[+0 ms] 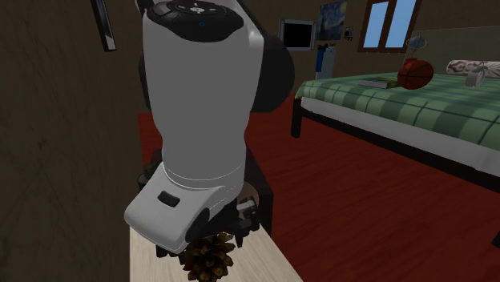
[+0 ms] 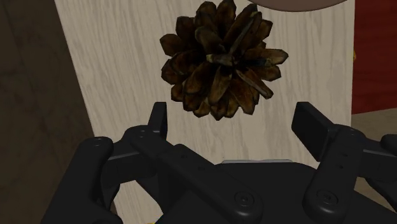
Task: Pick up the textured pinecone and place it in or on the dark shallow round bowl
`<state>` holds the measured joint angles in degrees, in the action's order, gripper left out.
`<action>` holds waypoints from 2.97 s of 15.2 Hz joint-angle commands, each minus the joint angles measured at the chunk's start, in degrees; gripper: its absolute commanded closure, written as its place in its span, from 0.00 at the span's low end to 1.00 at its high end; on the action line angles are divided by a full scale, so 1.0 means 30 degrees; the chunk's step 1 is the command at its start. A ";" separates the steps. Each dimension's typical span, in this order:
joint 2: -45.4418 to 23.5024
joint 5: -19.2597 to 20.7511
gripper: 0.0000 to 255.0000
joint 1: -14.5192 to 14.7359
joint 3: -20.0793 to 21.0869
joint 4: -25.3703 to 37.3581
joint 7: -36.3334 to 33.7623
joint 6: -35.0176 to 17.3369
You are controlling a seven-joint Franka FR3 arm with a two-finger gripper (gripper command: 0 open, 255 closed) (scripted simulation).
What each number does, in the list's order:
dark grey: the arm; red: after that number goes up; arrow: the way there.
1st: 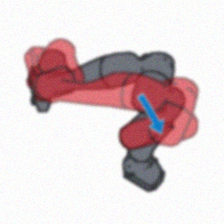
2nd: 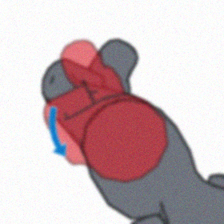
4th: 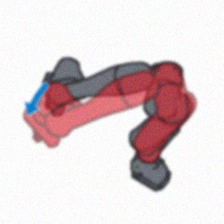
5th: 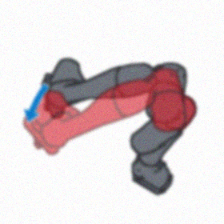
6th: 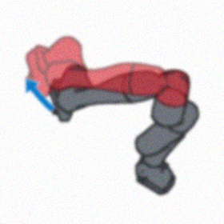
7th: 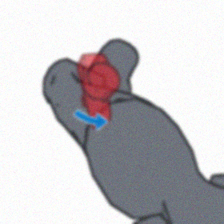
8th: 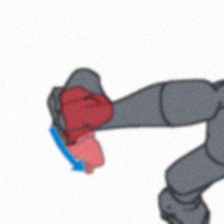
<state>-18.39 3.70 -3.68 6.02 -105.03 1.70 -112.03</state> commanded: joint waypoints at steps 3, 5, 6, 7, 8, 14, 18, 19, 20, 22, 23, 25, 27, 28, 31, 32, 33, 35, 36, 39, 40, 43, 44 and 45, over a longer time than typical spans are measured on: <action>-0.0124 0.0024 0.00 0.0000 -0.0010 -0.0502 -0.0045 -0.0614; -0.0125 0.0024 0.00 0.0000 -0.0010 -0.0501 -0.0045 -0.0614; -0.0125 0.0024 0.00 0.0000 -0.0010 -0.0501 -0.0045 -0.0614; -0.0125 0.0024 0.00 0.0000 -0.0010 -0.0501 -0.0045 -0.0614; -0.0125 0.0024 0.00 0.0000 -0.0010 -0.0501 -0.0045 -0.0614; -0.0121 0.0024 1.00 0.0000 -0.0009 -0.0499 -0.0045 -0.0607; -0.0113 0.0022 1.00 0.0000 -0.0009 -0.0490 -0.0044 -0.0590; -0.0125 0.0024 1.00 0.0000 -0.0010 -0.0501 -0.0045 -0.0614; -0.0002 0.0006 1.00 -0.0004 -0.0003 -0.0406 -0.0029 -0.0397; 0.0236 -0.0030 1.00 -0.0010 0.0009 -0.0204 0.0002 0.0041; 0.0343 -0.0046 1.00 -0.0013 0.0014 -0.0088 0.0017 0.0264; 0.0558 -0.0079 1.00 -0.0018 0.0024 0.0145 0.0047 0.0709; 0.0759 -0.0109 1.00 -0.0022 0.0033 0.0396 0.0075 0.1159; 0.0854 -0.0123 1.00 -0.0024 0.0038 0.0528 0.0089 0.1385; 0.1119 -0.0163 1.00 -0.0028 0.0049 0.0951 0.0128 0.2071; 0.1201 -0.0175 1.00 -0.0029 0.0052 0.1101 0.0141 0.2302; 0.1278 -0.0187 1.00 -0.0029 0.0056 0.1256 0.0153 0.2534; 0.1423 -0.0209 1.00 -0.0030 0.0062 0.1579 0.0177 0.3000; 0.1490 -0.0219 1.00 -0.0030 0.0064 0.1748 0.0189 0.3235; 0.1667 -0.0246 1.00 -0.0029 0.0072 0.2284 0.0221 0.3947; 0.1718 -0.0254 1.00 -0.0028 0.0074 0.2473 0.0232 0.4186; 0.2564 -0.0356 1.00 0.0006 0.0135 0.1861 0.0164 0.4418; 0.3325 -0.0452 1.00 0.0043 0.0193 0.0987 0.0082 0.4303; 0.4077 -0.0552 1.00 0.0085 0.0252 0.0150 0.0001 0.4215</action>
<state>-8.23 2.27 -3.40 6.71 -102.16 1.72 -98.97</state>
